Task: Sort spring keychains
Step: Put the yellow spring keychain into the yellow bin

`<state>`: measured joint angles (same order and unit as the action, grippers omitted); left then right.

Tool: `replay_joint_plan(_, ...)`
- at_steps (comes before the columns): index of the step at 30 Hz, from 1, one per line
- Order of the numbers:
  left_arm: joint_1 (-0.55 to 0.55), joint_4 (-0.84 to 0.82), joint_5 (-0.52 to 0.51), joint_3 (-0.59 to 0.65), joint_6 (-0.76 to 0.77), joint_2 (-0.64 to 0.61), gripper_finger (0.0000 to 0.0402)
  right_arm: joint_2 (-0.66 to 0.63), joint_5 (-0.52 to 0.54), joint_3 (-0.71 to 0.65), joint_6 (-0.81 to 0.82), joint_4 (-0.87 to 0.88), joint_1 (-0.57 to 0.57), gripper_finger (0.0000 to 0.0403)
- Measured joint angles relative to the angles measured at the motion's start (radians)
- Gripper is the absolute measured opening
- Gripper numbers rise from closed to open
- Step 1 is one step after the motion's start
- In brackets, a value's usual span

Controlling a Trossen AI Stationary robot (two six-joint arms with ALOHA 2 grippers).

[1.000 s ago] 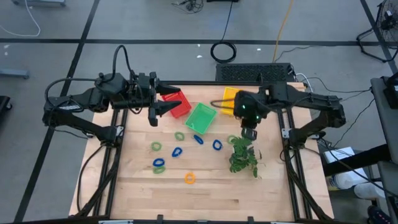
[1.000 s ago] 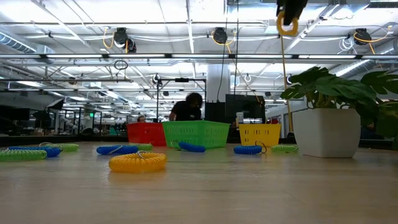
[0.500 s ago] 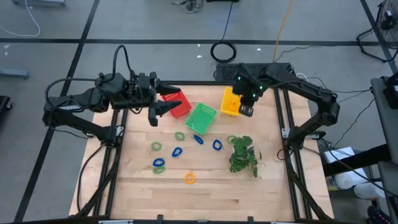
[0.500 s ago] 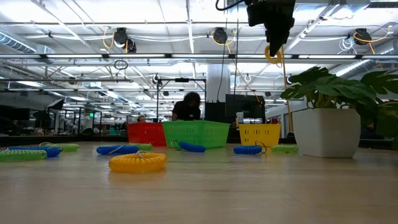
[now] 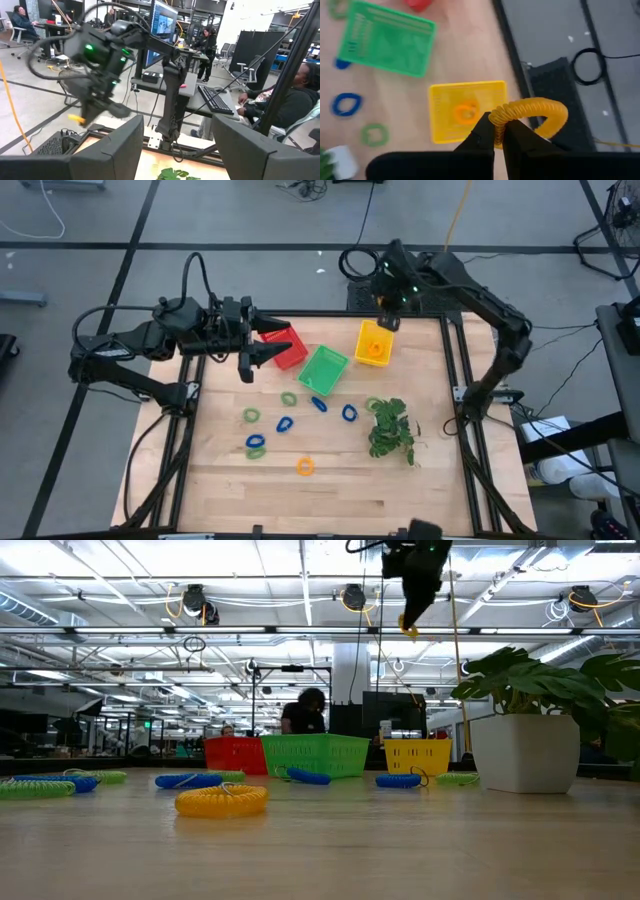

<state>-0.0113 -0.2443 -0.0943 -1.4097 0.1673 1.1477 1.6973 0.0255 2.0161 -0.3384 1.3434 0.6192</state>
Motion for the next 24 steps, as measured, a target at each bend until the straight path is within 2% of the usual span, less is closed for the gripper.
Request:
replay_joint_plan(4, 0.0, -0.001, 0.0, 0.0, 0.0, 0.0, 0.0244, 0.084, 0.009, 0.075, -0.035, 0.018, 0.026, 0.0)
replay_joint_plan(9, 0.0, -0.016, 0.0, 0.0, 0.0, 0.0, 0.0244, 0.134, 0.026, 0.062, -0.041, 0.026, 0.041, 0.0)
replay_joint_plan(14, 0.0, -0.023, 0.0, 0.0, -0.001, 0.0, 0.0244, 0.148, 0.026, -0.033, -0.04, -0.025, 0.041, 0.0)
replay_joint_plan(24, 0.0, -0.023, 0.0, 0.0, -0.001, 0.0, 0.0244, 0.148, 0.026, -0.304, -0.025, -0.158, 0.034, 0.0)
